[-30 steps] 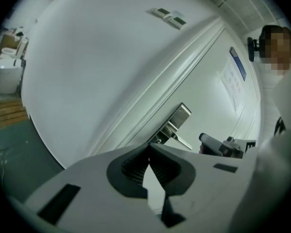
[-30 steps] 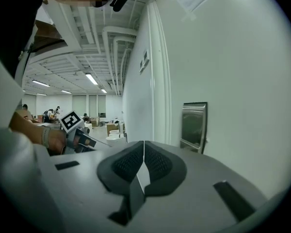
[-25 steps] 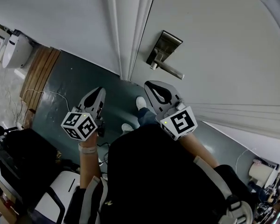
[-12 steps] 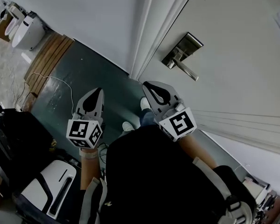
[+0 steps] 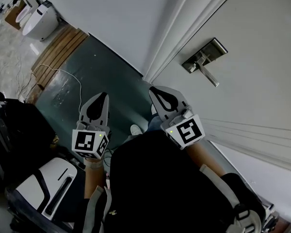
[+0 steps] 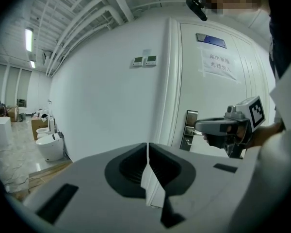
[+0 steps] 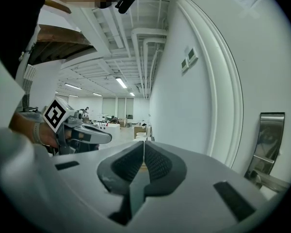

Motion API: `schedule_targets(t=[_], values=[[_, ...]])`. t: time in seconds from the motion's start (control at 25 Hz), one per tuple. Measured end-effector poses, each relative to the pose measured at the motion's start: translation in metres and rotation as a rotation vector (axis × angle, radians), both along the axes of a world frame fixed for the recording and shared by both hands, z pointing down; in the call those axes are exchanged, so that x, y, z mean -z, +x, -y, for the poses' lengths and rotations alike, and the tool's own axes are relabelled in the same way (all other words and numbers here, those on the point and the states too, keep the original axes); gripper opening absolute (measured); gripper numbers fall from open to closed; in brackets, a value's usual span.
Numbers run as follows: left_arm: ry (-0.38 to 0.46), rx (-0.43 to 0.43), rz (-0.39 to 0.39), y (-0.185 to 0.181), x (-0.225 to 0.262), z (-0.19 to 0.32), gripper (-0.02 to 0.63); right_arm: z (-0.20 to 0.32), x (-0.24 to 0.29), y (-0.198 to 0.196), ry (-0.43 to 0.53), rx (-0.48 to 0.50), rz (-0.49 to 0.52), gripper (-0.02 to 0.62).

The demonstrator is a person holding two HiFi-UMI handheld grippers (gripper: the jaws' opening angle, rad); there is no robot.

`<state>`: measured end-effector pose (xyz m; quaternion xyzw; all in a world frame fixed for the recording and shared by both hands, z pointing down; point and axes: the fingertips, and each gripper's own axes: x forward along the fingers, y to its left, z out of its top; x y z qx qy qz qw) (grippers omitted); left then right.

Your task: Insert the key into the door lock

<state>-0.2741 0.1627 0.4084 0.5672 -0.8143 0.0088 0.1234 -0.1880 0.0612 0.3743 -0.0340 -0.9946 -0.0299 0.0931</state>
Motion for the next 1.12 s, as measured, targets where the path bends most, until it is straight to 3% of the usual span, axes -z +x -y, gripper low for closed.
schedule_targets(t=[0.36,0.8,1.12], values=[[0.025,0.037,0.037,-0.001,0.01,-0.023,0.009,-0.025,-0.003,-0.007,0.054,0.056,-0.022,0.017],[0.042,-0.001,0.033,0.02,0.004,-0.01,0.011,-0.017,-0.015,0.01,0.033,0.03,-0.038,0.017],[0.009,0.001,0.032,0.027,-0.009,-0.011,0.009,-0.019,-0.022,0.017,0.037,0.037,-0.052,0.017]])
